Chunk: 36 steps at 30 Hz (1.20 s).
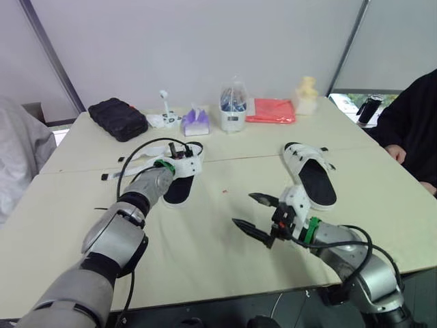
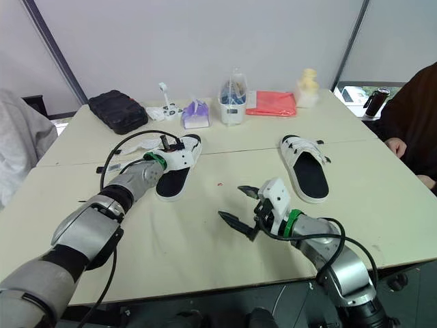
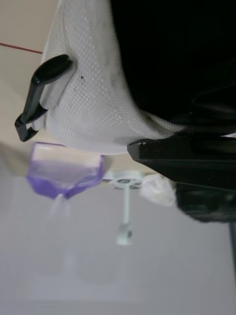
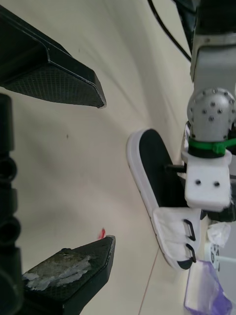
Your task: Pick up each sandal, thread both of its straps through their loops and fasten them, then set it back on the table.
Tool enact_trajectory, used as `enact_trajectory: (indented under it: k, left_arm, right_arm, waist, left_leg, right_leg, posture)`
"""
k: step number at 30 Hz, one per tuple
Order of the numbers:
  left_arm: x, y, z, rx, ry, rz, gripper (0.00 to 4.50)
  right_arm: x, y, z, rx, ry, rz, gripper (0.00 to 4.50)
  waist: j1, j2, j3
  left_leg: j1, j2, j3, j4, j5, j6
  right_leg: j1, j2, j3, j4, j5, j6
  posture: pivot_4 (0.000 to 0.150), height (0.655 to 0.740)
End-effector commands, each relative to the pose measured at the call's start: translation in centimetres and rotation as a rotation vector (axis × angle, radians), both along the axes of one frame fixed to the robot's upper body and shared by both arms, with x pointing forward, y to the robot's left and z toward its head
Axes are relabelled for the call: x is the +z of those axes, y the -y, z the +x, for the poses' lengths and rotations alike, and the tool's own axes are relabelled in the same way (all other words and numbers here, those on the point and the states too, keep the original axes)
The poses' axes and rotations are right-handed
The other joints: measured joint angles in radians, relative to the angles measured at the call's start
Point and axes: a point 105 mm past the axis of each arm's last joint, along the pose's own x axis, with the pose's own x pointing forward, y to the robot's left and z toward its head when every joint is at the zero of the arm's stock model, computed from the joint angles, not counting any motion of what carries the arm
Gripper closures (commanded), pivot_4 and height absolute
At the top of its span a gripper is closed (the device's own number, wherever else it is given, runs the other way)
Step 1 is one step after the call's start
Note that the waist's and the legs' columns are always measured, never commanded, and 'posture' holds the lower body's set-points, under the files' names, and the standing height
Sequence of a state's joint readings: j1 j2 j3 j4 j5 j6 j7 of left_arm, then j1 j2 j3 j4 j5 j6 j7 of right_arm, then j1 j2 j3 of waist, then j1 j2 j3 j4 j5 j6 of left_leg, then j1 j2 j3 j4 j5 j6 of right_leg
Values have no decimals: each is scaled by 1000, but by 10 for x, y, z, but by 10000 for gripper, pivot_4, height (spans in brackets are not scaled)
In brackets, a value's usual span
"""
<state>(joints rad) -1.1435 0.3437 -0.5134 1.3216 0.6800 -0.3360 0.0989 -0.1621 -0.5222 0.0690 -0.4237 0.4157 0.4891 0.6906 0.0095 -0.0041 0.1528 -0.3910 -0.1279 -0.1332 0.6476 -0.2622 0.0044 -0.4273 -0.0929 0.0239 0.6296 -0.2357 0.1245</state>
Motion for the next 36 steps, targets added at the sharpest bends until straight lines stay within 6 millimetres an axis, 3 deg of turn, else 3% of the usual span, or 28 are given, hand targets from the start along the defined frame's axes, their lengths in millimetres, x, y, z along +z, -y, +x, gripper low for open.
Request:
enact_trajectory:
  k: [1, 5, 11, 15, 20, 28, 32, 36]
  left_arm:
    - [7, 12, -10, -178, 111, 156, 44658]
    - [9, 26, -27, -385, 184, 260, 44658]
    - [3, 47, -97, -988, 229, 408, 44658]
    - [3, 56, -128, -1210, 247, 374, 44658]
    - [-9, 68, -141, -1284, 214, 314, 44658]
    - [-13, 89, -143, -1277, 209, 217, 44658]
    - [-16, 93, -140, -1223, 144, 151, 29491]
    - [-17, 89, -143, -1211, 116, 115, 9084]
  right_arm:
    - [6, 4, 0, 23, 25, 3, 0]
    - [4, 12, -1, 25, 10, -12, 0]
    - [15, 47, -4, -7, -29, -54, 0]
    - [12, 55, -16, 0, -77, -68, 0]
    - [6, 59, -25, -9, -119, -73, 0]
    - [-1, 58, -29, -18, -138, -80, 0]
    - [-5, 60, -29, -21, -148, -91, 0]
    - [-6, 62, -28, -22, -150, -92, 0]
  waist:
    - [0, 0, 0]
    - [-2, -1, 0]
    - [0, -2, 1]
    - [6, -4, 2]
    - [7, -5, 2]
    - [14, -5, 2]
    - [31, -6, 2]
    - [29, -9, 4]
  left_leg:
    - [0, 0, 0, 0, 0, 0]
    - [0, 0, 1, 0, 0, 0]
    - [0, 0, 3, -1, 0, 0]
    - [0, 0, 3, -1, 0, 0]
    - [0, -1, 4, 1, -2, 3]
    - [0, -2, 4, 3, -2, 4]
    - [0, -2, 5, 3, -2, 4]
    - [0, -2, 5, 4, -2, 4]
  right_leg:
    - [0, 0, 0, 0, 0, 0]
    - [-1, -1, 1, 0, 0, 0]
    - [-1, -3, 1, -1, 0, 0]
    - [-1, -3, 1, -1, 0, 0]
    - [1, -4, 1, -1, 0, 1]
    - [1, -4, 0, -1, -1, 2]
    - [2, -4, 0, -1, -1, 2]
    - [1, -4, 0, 0, -1, 2]
  posture:
    - [1500, 7400]
    - [1500, 7400]
    - [1500, 7400]
    - [1500, 7400]
    - [1500, 7400]
    - [1500, 7400]
    - [1500, 7400]
    - [1500, 7400]
